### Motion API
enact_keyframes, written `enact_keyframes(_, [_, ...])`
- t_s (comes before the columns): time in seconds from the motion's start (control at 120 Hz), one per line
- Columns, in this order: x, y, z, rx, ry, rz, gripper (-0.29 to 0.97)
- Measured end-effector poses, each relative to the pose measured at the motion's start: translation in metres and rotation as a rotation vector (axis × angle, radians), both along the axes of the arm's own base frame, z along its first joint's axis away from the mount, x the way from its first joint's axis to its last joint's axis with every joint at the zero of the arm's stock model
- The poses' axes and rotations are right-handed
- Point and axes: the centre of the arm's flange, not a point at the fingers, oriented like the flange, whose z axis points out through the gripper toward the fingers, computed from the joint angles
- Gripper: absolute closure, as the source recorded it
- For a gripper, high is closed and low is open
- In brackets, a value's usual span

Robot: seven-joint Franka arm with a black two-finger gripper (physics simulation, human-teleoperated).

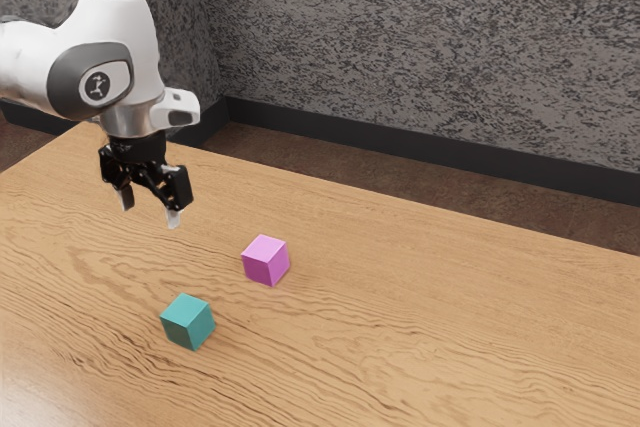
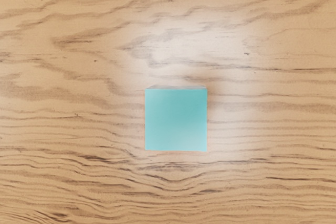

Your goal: Pick up the blue block with one arm, and put the blue block on the pink block with one arm

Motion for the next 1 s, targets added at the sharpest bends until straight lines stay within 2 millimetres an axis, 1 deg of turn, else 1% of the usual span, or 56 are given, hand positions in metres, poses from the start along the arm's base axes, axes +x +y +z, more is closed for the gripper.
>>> enact_keyframes(0.075, [-0.004, 0.002, -0.057, 0.003, 0.001, -0.025, 0.0])
enact_keyframes(0.125, [-0.008, 0.002, -0.085, 0.001, -0.015, -0.037, 0.0])
enact_keyframes(0.192, [-0.005, 0.001, -0.111, -0.006, -0.057, -0.048, 0.0])
enact_keyframes(0.233, [-0.002, 0.0, -0.122, -0.013, -0.083, -0.052, 0.0])
enact_keyframes(0.283, [-0.004, -0.001, -0.133, -0.023, -0.113, -0.05, 0.0])
enact_keyframes(0.358, [-0.006, 0.003, -0.141, -0.038, -0.166, -0.036, 0.0])
enact_keyframes(0.45, [-0.003, 0.012, -0.141, -0.047, -0.225, -0.011, 0.0])
enact_keyframes(0.517, [-0.001, 0.014, -0.142, -0.05, -0.251, -0.006, 0.0])
enact_keyframes(0.642, [-0.006, 0.013, -0.15, -0.051, -0.247, -0.018, 0.0])
enact_keyframes(1.0, [-0.016, 0.009, -0.151, -0.047, -0.158, -0.037, 0.0])
